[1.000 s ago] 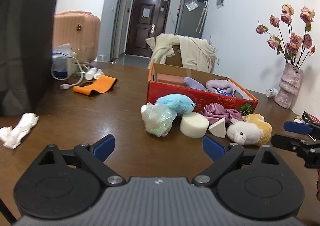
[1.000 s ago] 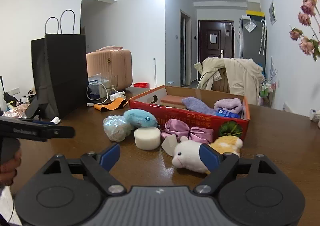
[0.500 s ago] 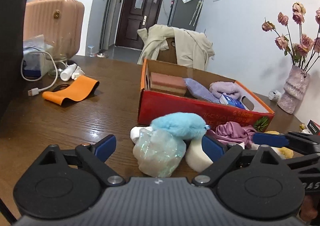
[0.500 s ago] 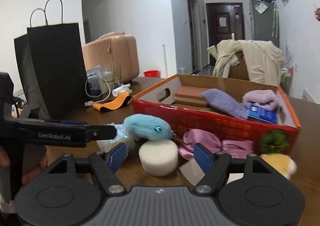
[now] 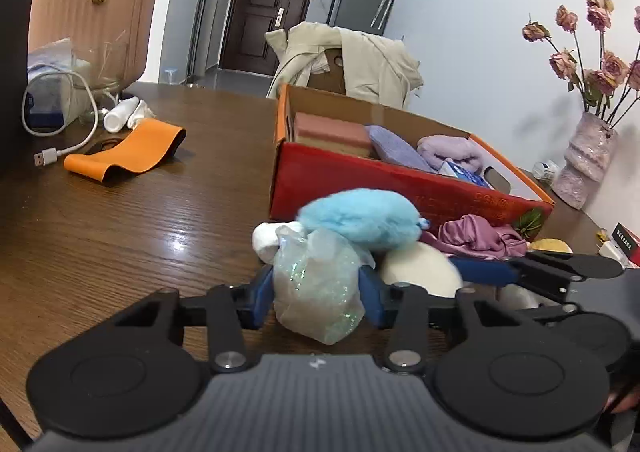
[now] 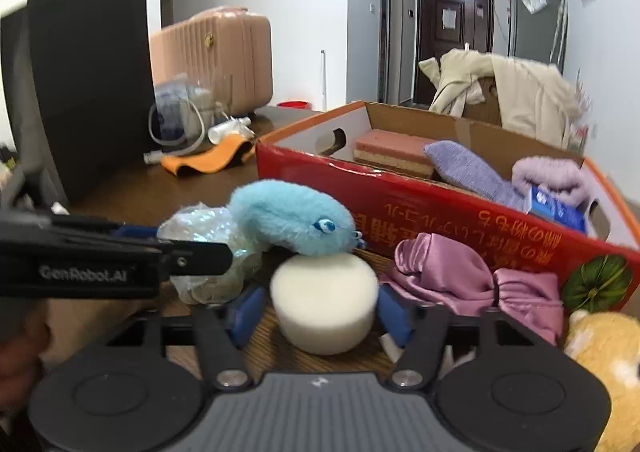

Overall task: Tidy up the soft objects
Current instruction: 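Close the left gripper on the clear plastic bag while the right gripper closes on the white foam cylinder, then carry the plastic bag and foam cylinder into the box and open both grippers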

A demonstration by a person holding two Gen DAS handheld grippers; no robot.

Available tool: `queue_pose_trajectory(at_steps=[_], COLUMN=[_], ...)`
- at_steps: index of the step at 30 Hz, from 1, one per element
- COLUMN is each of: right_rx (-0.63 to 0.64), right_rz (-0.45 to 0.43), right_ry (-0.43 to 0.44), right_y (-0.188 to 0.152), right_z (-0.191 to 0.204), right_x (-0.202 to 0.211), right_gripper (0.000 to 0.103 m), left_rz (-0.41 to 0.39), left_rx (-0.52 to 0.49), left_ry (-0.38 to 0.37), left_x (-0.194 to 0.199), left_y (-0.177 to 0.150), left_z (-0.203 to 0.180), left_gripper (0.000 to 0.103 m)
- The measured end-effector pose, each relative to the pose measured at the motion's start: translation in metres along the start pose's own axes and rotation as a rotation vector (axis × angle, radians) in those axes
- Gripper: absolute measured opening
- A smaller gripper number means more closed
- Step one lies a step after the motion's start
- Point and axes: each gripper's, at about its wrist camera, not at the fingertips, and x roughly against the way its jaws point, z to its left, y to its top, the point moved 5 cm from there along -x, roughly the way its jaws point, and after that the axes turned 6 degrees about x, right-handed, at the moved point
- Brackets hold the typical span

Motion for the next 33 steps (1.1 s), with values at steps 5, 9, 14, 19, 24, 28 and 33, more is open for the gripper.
queue_pose_trajectory(at_steps=[5, 9, 14, 19, 24, 28, 33], right_rx=[0.01, 0.039, 0.038, 0.035, 0.006, -0.017, -0.026], right_rz=[-0.013, -0.067, -0.135, -0.202, -0.247, -0.28, -0.288], right_ry=[0.009, 0.016, 0.025, -0.016, -0.054, -0.071, -0.066], right_y=[0.004, 0.003, -0.008, -0.015, -0.02, -0.009, 0.032], right_z=[0.003, 0.007, 0.011, 0.004, -0.01, -0.034, -0.077], right_x=[0.015, 0.057, 0.12, 0.17, 0.195, 0.199, 0.177], right_gripper=[0.048, 0.048, 0.048, 0.048, 0.048, 0.048, 0.049], left_rz=[-0.016, -0.028, -0.075, -0.133, -0.153, -0.176, -0.185], left_rx=[-0.017, -0.032, -0.029, -0.042, -0.062, -0.082, -0.109], left_ry=[-0.014, -0.037, -0.055, -0.057, -0.07, -0.082, -0.127], left_x=[0.026, 0.063, 0.111, 0.138, 0.148, 0.137, 0.091], left_y=[-0.003, -0.016, -0.029, -0.03, -0.026, 0.001, 0.073], left_z=[-0.011, -0.024, -0.039, -0.057, -0.071, -0.074, -0.077], left_gripper=[0.032, 0.032, 0.032, 0.032, 0.032, 0.032, 0.032])
